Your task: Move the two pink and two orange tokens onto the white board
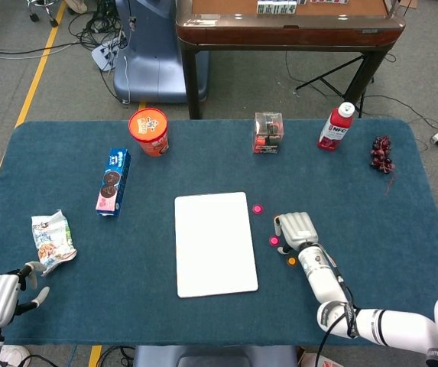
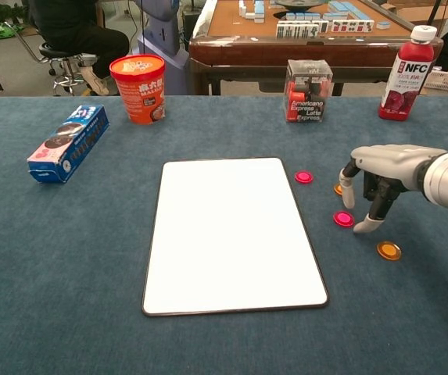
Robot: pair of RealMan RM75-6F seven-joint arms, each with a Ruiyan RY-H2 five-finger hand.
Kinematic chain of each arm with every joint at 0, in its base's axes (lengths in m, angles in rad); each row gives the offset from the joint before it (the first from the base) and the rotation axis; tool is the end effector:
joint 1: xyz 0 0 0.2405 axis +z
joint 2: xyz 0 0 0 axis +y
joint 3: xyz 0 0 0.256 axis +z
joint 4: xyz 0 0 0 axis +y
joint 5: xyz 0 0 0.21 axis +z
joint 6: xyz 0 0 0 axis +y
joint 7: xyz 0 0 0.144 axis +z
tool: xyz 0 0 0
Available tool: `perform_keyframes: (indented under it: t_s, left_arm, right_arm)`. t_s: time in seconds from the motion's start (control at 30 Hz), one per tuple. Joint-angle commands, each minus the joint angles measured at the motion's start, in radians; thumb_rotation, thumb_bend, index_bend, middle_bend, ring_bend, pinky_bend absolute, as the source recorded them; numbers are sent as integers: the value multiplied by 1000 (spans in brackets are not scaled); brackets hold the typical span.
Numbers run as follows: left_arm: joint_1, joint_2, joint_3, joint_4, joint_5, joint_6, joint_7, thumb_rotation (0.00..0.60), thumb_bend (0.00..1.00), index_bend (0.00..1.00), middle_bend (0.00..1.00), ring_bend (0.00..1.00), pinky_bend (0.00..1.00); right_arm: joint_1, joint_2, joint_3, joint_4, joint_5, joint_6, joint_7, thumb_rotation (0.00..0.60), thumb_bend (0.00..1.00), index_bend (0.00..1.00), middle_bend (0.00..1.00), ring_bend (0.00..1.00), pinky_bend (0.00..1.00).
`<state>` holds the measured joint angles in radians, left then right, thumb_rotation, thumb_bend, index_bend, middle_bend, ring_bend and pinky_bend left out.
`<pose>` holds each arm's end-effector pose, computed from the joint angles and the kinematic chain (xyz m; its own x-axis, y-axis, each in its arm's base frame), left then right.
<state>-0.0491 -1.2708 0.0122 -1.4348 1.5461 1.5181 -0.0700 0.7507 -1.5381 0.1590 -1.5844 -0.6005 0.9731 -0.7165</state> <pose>-0.3329 0.1576 0.1188 0.3586 0.0454 0.9324 0.9335 -0.0183 -0.3581 -0.1857 -0.3274 -0.0259 0.4859 -0.4671 0.7387 -0.8646 -0.1330 0.4846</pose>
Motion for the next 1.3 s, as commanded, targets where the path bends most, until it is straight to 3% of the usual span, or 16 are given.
perform_keyframes:
  t_s: [0.03, 0.33, 0.9, 1.3]
  left_arm:
    - [1, 0, 1, 1, 0, 0, -2, 600, 281, 511, 647, 639, 784]
    - [5, -3, 2, 7, 0, -1, -7, 600, 281, 511, 647, 638, 784]
    - [8, -6, 3, 10, 2, -2, -10, 600, 281, 511, 646, 639, 784]
    - [8, -7, 1, 13, 2, -3, -9, 600, 281, 511, 647, 638, 784]
  right_arm:
    - [12, -1, -7, 2, 18, 3, -12, 600, 95, 494, 1000, 1000, 1000]
    - [43, -7, -13, 10, 66, -2, -16, 600, 89, 475, 1000, 1000, 1000]
    - [110, 19, -25, 1, 198, -56, -9, 600, 282, 475, 1000, 1000, 1000]
    - [100, 100, -25, -92, 141, -11, 54, 600, 290, 491, 1000, 1000, 1000]
